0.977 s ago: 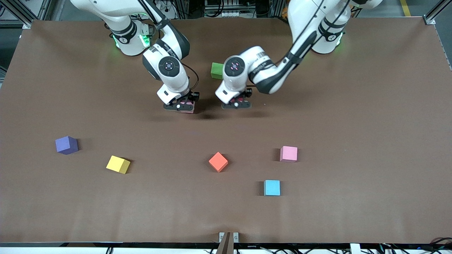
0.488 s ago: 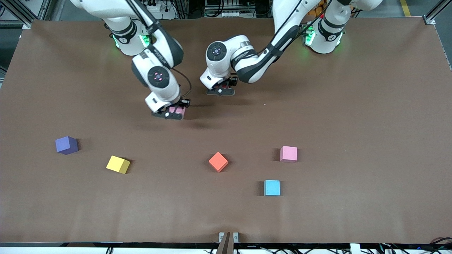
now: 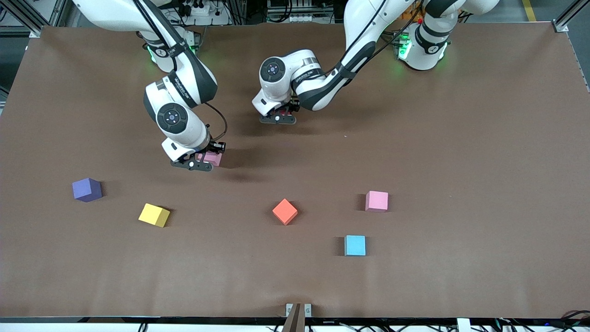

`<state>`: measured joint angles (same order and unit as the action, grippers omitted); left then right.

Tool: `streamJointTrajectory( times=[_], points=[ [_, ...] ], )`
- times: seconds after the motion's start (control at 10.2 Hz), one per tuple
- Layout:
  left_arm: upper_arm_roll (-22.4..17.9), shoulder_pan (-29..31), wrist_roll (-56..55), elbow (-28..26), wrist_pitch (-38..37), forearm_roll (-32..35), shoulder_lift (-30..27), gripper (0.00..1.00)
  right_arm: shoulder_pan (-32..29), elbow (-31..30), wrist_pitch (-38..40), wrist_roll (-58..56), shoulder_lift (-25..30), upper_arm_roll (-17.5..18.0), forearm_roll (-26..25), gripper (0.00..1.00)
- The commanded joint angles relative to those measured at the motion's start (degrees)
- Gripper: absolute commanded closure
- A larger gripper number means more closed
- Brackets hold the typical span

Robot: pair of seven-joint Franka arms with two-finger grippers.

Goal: Arrange blocks into number 1
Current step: 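Carry the red cube beside the green cube with the left gripper and release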

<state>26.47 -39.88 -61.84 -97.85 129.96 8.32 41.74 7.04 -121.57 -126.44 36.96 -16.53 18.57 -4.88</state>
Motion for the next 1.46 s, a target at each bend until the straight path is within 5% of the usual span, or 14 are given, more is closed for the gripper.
streamJointTrajectory(
  times=[0.0, 0.49, 0.59, 0.68, 1.07, 1.37],
  points=[
    [-0.2, -2.0, -0.6, 1.0, -0.1, -0.7, 0.9, 1.00, -0.8, -0.4, 0.2, -0.1, 0.4, 0.6, -1.1, 1.00],
    [-0.2, -2.7, 0.3, 0.4, -0.7, -0.6, 1.2, 1.00, -0.7, -0.5, -0.1, 0.0, 0.0, 0.6, -0.9, 1.00],
    [-0.2, -2.6, 0.3, 0.5, -0.7, -0.6, 1.2, 0.63, -0.6, -0.4, -0.2, 0.0, -0.1, 0.6, -0.8, 1.00],
    [-0.2, -2.8, 0.4, 0.5, -0.7, -0.5, 1.2, 0.01, -0.4, -0.4, -0.2, 0.0, -0.1, 0.6, -0.7, 1.00],
    [-1.2, -1.4, -1.8, 1.3, -5.2, 0.0, -3.1, 0.00, 0.8, -0.2, -0.2, -0.1, -0.1, 0.6, -0.6, 1.00],
    [-6.0, 6.2, -1.2, 2.1, -7.0, 1.4, -8.3, 0.00, 2.0, -0.1, -0.2, -1.8, -0.1, 0.7, -0.5, 1.00]
  ],
)
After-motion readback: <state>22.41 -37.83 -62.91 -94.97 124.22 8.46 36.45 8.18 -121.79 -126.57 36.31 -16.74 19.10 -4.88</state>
